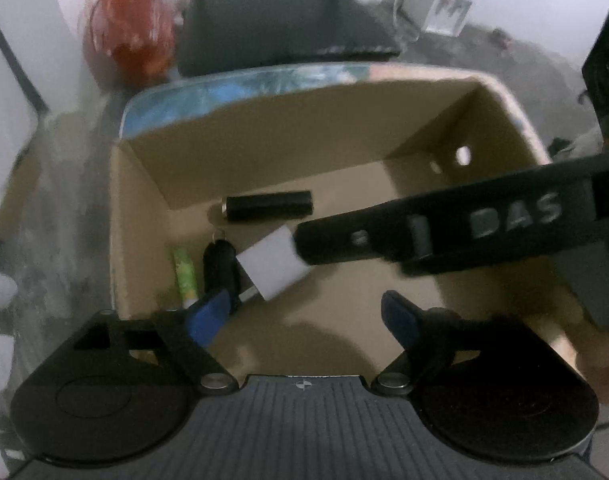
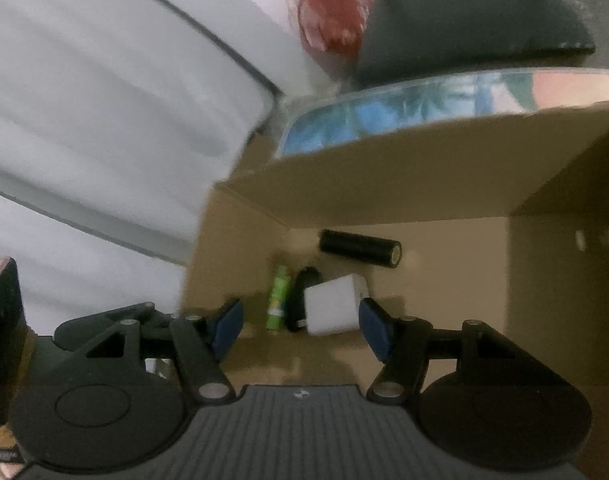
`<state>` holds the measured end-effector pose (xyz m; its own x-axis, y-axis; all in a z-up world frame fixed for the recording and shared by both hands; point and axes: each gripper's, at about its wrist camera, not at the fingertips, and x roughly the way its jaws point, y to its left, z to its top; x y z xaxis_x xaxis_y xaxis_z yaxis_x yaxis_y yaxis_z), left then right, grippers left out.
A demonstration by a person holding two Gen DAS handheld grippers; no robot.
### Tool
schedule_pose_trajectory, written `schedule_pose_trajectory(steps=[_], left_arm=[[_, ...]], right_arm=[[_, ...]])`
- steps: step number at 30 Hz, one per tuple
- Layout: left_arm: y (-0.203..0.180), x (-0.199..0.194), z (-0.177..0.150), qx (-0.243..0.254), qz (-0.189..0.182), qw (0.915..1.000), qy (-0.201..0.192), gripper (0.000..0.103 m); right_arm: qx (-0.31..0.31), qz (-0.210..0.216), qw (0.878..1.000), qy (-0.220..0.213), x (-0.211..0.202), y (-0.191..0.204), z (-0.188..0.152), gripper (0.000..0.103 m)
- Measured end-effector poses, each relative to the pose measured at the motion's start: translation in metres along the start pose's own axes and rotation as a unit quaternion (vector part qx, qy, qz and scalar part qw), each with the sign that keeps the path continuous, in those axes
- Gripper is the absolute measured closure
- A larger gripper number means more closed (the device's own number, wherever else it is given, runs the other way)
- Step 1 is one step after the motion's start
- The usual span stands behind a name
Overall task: Organize rigid objects
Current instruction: 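Move the right gripper out of the box back over the table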
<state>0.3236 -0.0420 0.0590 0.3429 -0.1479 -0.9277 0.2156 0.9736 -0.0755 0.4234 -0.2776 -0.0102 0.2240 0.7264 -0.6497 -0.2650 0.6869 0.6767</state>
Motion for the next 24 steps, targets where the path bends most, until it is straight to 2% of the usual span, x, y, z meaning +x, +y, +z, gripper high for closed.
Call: schedule_pose_trajectory(steps=[6, 8, 11, 14, 19, 21, 24], left_arm=[[-0.015, -0.050, -0.025, 0.027, -0.002, 0.9974, -0.066, 0.018], [-0.018, -0.068, -0.039, 0.038, -0.002, 0.9947, -0.095, 0.017], [-0.019, -0.096, -0.068, 0.048, -0.004, 0.9879, -0.147, 0.011], [-0.015, -0.121, -0.107, 0.045, -0.010, 0.9769, -0.209, 0.005], [-0.002, -0.125, -0.178, 0.011, 0.002, 0.9538, -0.300, 0.004], [0.000, -0.111, -0.201, 0.000, 0.013, 0.9501, -0.312, 0.004], [0.005, -0.091, -0.225, -0.012, 0.023, 0.9490, -0.314, 0.004]], right_arm=[[-0.030, 0.041, 0.996, -0.077, -0.069, 0.013, -0.045, 0.036], [-0.043, 0.034, 0.992, -0.115, -0.092, 0.020, -0.066, 0.036], [-0.077, 0.041, 0.984, -0.157, -0.121, 0.031, -0.104, 0.035], [-0.097, 0.066, 0.974, -0.192, -0.141, 0.039, -0.145, 0.033], [-0.121, 0.097, 0.957, -0.244, -0.140, 0.043, -0.211, 0.032], [-0.125, 0.100, 0.955, -0.251, -0.126, 0.046, -0.231, 0.032], [-0.131, 0.096, 0.955, -0.247, -0.104, 0.049, -0.244, 0.032]])
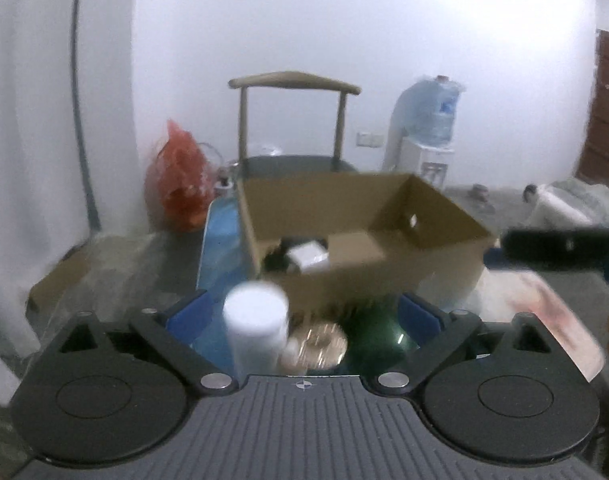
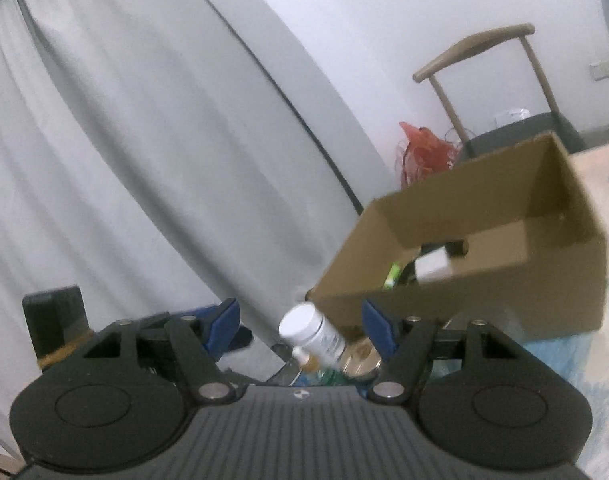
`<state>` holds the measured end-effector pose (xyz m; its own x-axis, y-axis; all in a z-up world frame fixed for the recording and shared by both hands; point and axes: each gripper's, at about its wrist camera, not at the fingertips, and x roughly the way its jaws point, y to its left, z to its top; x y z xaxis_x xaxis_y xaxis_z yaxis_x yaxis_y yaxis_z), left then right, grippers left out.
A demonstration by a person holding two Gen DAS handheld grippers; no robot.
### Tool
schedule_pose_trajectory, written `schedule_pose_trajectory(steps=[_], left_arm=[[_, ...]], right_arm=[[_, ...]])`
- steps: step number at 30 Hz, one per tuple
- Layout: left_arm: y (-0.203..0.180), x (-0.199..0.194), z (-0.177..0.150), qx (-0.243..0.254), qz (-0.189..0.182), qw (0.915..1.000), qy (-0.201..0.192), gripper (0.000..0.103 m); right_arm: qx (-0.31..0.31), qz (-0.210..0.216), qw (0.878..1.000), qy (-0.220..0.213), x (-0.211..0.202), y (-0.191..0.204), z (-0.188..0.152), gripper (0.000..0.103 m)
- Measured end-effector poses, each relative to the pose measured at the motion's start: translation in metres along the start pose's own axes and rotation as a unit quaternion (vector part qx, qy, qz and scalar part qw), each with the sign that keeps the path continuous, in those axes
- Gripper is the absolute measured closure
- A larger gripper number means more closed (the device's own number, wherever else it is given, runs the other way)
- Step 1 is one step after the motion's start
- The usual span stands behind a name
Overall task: Organize rigid objects
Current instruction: 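Move the right gripper out of the box back over the table, then lower the right gripper onto the green dropper bottle and close on it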
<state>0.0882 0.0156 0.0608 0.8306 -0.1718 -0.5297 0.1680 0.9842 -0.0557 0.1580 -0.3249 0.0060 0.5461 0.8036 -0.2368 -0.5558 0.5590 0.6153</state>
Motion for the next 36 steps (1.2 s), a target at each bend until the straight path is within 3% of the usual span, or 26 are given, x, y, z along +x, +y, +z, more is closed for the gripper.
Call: schedule_pose_trajectory(steps=[5, 10, 15, 17, 26, 36], left_arm=[[0.005, 0.019, -0.037, -0.017, 0.029, 0.9993, 0.018, 0.004], [0.011, 0.045, -0.052, -0.048, 0.017, 0.9981, 0.036, 0.006], [0.004, 0.067, -0.059, -0.017, 0.047, 0.9982, 0.034, 0.009], [0.002, 0.073, -0.063, -0.008, 0.051, 0.9980, 0.037, 0.014], [0.003, 0.082, -0.073, 0.003, 0.023, 0.9986, 0.047, 0.037], [0.014, 0.085, -0.078, -0.007, 0.004, 0.9989, 0.046, 0.049]], right_arm=[[-0.016, -0.036, 0.999, 0.025, 0.033, 0.008, -0.020, 0.032], [-0.034, -0.038, 0.997, 0.053, 0.057, 0.024, -0.038, 0.033], [-0.092, -0.062, 0.992, 0.058, 0.082, 0.045, -0.049, 0.033], [-0.108, -0.070, 0.990, 0.065, 0.092, 0.051, -0.053, 0.034], [-0.162, -0.090, 0.979, 0.081, 0.124, 0.064, -0.057, 0.048], [-0.186, -0.078, 0.975, 0.093, 0.131, 0.067, -0.052, 0.068]])
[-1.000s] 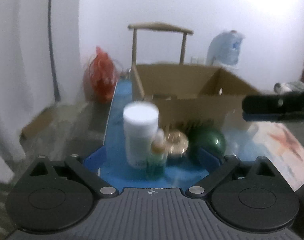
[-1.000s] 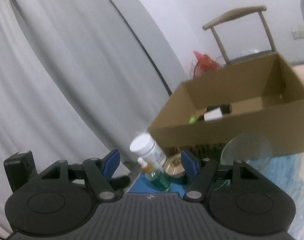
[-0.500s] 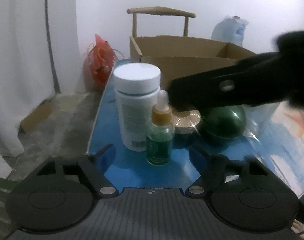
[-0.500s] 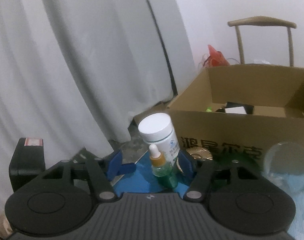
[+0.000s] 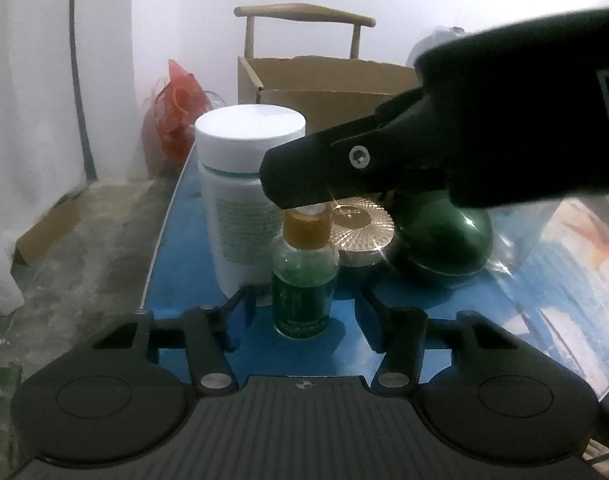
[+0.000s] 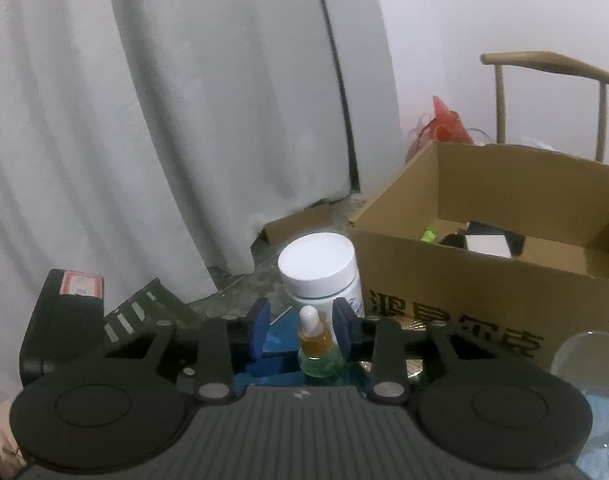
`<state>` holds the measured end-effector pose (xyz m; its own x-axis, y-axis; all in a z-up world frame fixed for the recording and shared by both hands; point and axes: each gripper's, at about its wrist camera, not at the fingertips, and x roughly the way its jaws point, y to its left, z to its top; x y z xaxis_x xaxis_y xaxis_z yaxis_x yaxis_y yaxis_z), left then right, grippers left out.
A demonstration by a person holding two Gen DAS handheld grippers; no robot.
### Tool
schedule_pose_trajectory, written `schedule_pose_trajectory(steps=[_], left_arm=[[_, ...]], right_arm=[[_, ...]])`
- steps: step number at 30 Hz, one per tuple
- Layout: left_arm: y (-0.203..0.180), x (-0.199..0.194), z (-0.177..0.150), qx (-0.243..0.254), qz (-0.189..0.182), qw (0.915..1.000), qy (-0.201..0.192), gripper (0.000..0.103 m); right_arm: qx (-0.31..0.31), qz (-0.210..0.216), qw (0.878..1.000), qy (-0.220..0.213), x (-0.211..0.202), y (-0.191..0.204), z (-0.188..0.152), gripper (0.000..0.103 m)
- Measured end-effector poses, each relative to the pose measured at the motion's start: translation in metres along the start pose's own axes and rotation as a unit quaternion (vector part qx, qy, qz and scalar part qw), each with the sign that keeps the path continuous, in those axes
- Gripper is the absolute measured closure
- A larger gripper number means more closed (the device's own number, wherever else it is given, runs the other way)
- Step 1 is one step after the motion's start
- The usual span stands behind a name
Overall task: Organize rigid objects
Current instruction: 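Lower the right gripper onto the green dropper bottle and close on it, then carry the green dropper bottle into the box and open the right gripper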
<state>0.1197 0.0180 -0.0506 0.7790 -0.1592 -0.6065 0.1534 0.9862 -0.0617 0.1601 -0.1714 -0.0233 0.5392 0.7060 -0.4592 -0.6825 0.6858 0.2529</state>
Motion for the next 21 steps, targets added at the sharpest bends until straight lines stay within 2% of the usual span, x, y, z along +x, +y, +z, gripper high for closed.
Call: schedule_pose_trajectory(steps=[5, 10, 21], left_arm=[[0.008, 0.001, -0.003, -0.014, 0.001, 0.9999, -0.003, 0.057], [0.010, 0.000, -0.004, -0.020, -0.003, 0.9998, -0.005, 0.070], [0.002, -0.013, -0.005, -0.004, 0.001, 0.9999, -0.016, 0.071]], right_arm=[[0.007, 0.008, 1.000, 0.008, 0.005, -0.005, 0.000, 0.075], [0.029, 0.020, 0.999, 0.011, 0.006, -0.011, 0.001, 0.090], [0.018, 0.022, 1.000, 0.010, -0.006, -0.004, 0.002, 0.091]])
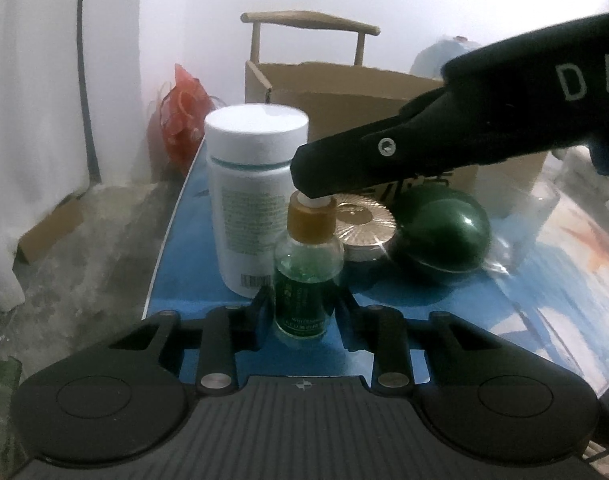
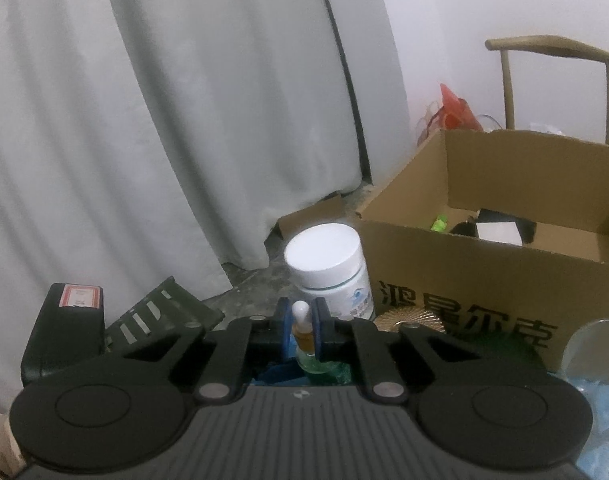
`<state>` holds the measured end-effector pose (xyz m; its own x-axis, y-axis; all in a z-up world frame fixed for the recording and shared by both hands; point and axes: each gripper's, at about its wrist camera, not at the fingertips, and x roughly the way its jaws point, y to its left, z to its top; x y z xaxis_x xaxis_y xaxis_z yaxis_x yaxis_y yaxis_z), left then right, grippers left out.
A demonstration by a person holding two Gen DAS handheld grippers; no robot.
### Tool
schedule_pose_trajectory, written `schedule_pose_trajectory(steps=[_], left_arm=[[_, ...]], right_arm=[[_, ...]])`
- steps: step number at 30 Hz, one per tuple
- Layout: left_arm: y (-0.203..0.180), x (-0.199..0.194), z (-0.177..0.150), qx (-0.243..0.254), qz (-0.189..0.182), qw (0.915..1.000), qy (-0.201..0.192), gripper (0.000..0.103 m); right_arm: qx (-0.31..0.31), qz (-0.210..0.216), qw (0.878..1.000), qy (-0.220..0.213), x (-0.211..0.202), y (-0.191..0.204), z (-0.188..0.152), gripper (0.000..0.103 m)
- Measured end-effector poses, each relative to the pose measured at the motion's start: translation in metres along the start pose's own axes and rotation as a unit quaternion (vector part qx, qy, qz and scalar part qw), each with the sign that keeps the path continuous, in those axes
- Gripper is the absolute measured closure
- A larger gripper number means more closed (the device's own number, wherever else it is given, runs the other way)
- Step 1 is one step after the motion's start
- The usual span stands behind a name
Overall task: Organize rigid objects
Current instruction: 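Carry the green dropper bottle into the box and open the right gripper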
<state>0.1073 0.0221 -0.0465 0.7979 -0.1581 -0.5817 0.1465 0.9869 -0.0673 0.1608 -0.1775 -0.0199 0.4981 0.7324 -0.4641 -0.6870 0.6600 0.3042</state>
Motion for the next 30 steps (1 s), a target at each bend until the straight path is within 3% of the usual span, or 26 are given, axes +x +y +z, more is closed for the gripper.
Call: schedule_pose_trajectory(steps=[6, 12, 17, 22, 30], left_arm=[[-0.010, -0.036, 0.013, 0.012, 0.000, 0.9995, -0.028, 0.072], [-0.021, -0.070, 0.053, 0.024, -0.009, 0.9971, -0.072, 0.072], [-0.033, -0.066, 0.096, 0.052, -0.015, 0.9954, -0.079, 0.072], [-0.038, -0.031, 0.140, 0.072, -0.028, 0.9961, -0.044, 0.072], [-0.034, 0.063, 0.182, 0.052, -0.042, 0.9931, 0.096, 0.072]], right_arm=[[-0.009, 0.034, 0.999, -0.017, -0.029, 0.009, 0.011, 0.091], [-0.032, 0.067, 0.995, -0.062, -0.072, 0.015, 0.044, 0.091], [-0.049, 0.054, 0.993, -0.089, -0.088, 0.003, 0.080, 0.091], [-0.029, 0.040, 0.996, -0.081, -0.076, -0.032, 0.116, 0.091], [0.068, 0.052, 0.996, -0.003, -0.009, -0.110, 0.142, 0.091]])
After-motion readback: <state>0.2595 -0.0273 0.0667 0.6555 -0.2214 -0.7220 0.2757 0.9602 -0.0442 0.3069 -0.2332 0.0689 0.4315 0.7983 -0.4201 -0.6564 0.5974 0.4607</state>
